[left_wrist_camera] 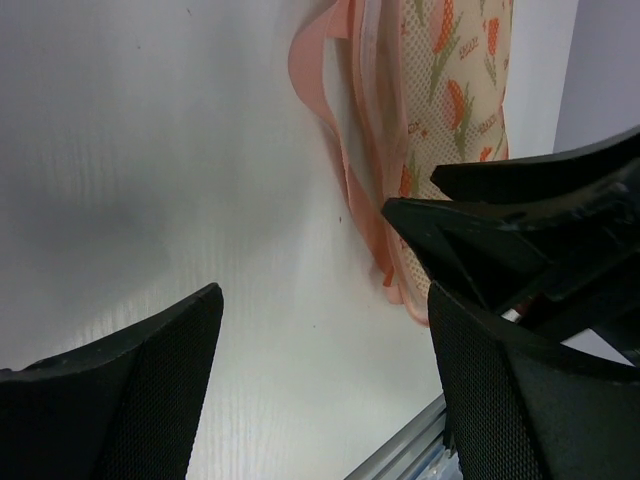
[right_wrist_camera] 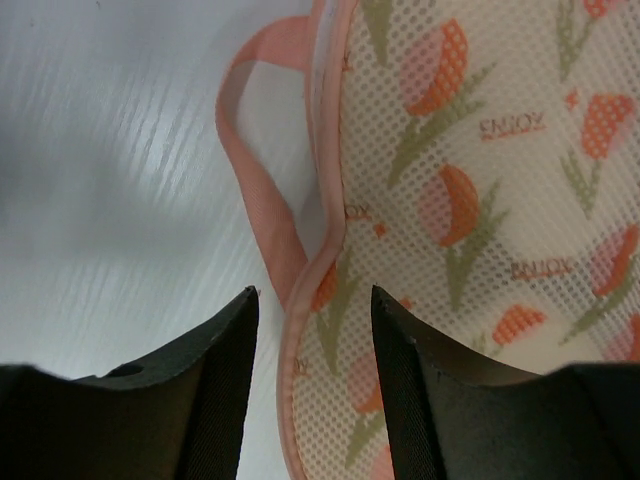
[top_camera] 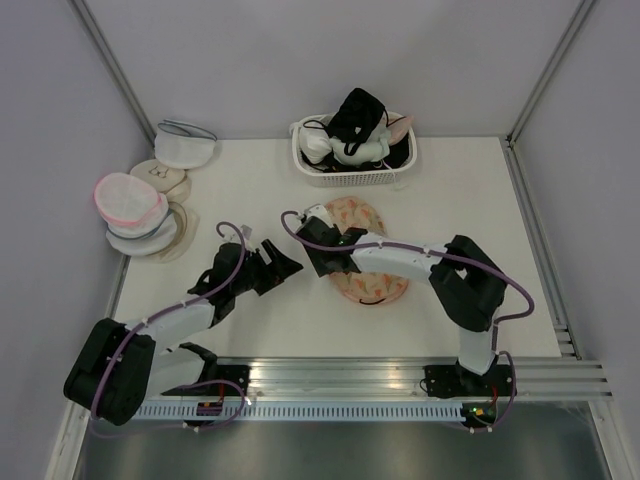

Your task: Unzip the laundry bag and remove the bra

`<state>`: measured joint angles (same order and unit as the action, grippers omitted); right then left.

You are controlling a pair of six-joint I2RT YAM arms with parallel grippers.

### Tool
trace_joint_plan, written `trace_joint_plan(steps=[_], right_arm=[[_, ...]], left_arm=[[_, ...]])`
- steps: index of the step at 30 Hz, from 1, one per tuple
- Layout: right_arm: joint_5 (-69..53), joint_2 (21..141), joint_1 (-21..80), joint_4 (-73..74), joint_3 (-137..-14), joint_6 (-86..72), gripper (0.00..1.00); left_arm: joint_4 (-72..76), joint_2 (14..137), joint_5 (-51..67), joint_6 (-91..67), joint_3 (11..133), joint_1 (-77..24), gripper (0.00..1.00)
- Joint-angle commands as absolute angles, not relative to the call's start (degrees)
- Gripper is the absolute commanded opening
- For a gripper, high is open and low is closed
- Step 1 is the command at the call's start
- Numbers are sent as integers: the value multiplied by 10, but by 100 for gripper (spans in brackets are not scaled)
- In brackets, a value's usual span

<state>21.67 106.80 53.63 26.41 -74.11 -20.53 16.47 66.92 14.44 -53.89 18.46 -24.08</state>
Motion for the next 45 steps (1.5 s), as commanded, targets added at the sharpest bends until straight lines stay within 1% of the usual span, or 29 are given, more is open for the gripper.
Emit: trace_joint_plan(steps=[1,7,11,14,15,17,18,20,22,27,30,33,36,39,40,42,43,45], right_arm=[[264,1113,539,281,-787,-196,56],[376,1165,562,342,-824,-211,57],[435,1184,580,373,-835,-221,54],[448,1187,585,383,-831,-223,42],[449,1187,586,384,-830,-225,30],[447,1178,587,381,-825,-228,21],[446,1174,588,381,-824,-229,13],[441,1164,588,380,-824,-229,4],[428,1152,588,377,-822,-229,0],[412,1117,588,372,-809,-235,0],[405,1068,589,362,-794,-249,0],[388,995,584,338,-769,-260,0],[416,910,570,330,-744,-280,1],[458,876,534,351,-727,-297,0],[467,871,495,359,-718,-301,0],[490,862,458,370,-705,-301,0],[504,854,420,370,-687,-303,0],[502,839,375,358,-666,-302,0]], left_arm=[[150,643,121,-548,178,-237,87],[150,640,118,-544,171,-237,88],[160,650,123,-545,169,-236,88],[165,655,124,-545,167,-236,88],[167,657,126,-545,165,-236,88],[168,657,127,-546,164,-236,88],[168,657,127,-545,163,-236,88],[168,657,127,-545,163,-235,88],[167,657,128,-544,163,-235,88],[168,656,135,-543,165,-235,88],[184,657,150,-541,167,-236,88],[214,669,184,-541,170,-235,88],[246,699,219,-541,188,-236,89],[268,738,250,-542,209,-238,89],[268,745,252,-542,214,-239,89],[274,759,258,-543,224,-243,89],[274,768,259,-544,227,-243,89],[276,773,261,-546,229,-245,89]])
